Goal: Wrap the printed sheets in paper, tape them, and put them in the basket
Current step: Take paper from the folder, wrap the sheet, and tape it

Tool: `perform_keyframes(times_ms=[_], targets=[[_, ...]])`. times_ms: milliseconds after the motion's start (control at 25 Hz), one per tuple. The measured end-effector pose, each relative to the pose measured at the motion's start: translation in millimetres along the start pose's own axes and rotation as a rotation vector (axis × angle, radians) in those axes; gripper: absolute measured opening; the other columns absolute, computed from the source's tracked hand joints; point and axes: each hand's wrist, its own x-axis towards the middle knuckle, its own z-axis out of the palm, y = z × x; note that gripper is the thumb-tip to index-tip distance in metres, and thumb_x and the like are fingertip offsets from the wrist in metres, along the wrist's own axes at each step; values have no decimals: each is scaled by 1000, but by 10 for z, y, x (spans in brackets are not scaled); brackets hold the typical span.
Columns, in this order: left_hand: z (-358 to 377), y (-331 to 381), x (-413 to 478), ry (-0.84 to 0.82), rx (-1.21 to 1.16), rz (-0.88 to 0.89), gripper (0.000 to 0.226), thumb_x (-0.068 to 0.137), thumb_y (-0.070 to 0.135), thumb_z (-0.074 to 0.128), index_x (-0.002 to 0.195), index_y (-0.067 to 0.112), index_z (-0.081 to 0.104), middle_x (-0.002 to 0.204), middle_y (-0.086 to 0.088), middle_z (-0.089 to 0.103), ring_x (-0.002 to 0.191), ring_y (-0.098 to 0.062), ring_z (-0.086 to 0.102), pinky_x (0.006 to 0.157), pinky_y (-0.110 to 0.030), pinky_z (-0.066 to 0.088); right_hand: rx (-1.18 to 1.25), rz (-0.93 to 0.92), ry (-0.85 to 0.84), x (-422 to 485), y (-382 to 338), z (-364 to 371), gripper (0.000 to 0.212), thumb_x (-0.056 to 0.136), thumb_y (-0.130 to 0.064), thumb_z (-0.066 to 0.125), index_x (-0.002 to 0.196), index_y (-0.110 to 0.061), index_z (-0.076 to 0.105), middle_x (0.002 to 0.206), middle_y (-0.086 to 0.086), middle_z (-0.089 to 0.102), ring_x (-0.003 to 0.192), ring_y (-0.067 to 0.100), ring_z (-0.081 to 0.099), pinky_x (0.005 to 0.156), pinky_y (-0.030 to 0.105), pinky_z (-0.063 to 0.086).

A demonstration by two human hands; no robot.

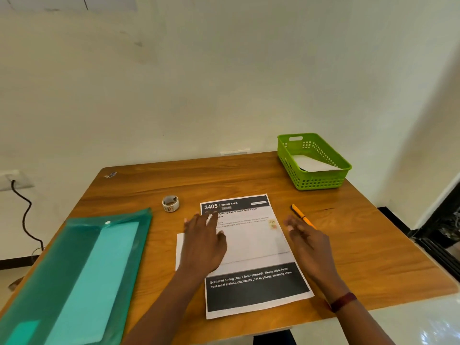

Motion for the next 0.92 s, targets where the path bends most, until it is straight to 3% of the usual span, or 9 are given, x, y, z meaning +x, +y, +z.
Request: perform_keyframes(times_ms=[80,240,360,520,640,840,920], targets=[[-36,-256,-11,-139,152,-79,59,98,44,40,151,21,27,151,-4,40,142,-25,31,120,-52,13,-156,-98,-103,-155,-131,143,29,97,-21,57,125,-21,65,127,-6,64,113,1,59,91,1,38],[-119,-447,-23,-225,290,-137,61,97,58,32,149,26,29,146,-5,42,137,-27,36,117,-57,18,-569,-211,-430,-393,-342,587,48,99,-48,43,144,-32,43,151,-10,42,139,10,38,114,27,29],[-203,-420,-25,-257,329,-179,57,95,63,31,139,28,38,137,-3,48,129,-25,44,107,-53,36,-745,-264,-471,-450,-439,853,54,100,-50,38,149,-27,36,159,-2,29,147,18,25,119,34,21],[-257,-423,-18,-337,204,-233,51,96,62,31,118,21,50,103,0,59,93,-16,56,83,-38,51,-808,-264,-477,-498,-431,991,53,101,-49,34,147,-24,39,160,3,28,148,23,24,120,37,18],[-306,-414,-9,-369,124,-255,50,97,60,34,113,17,53,103,-2,62,82,-12,52,67,-26,41,-803,-273,-489,-533,-432,1021,53,101,-50,32,149,-25,37,160,0,26,148,21,23,120,37,14],[-352,-395,34,-445,-54,-201,44,99,53,41,105,15,63,105,-4,66,78,-11,56,62,-22,41,-716,-287,-493,-513,-425,1007,50,103,-45,30,148,-25,38,160,-1,27,148,18,21,119,32,8],[-400,-401,53,-431,-152,-178,39,99,47,48,108,15,68,108,-3,68,84,-14,61,69,-28,47,-656,-299,-474,-506,-417,974,48,104,-42,32,148,-25,39,159,-1,29,148,16,23,117,26,8]])
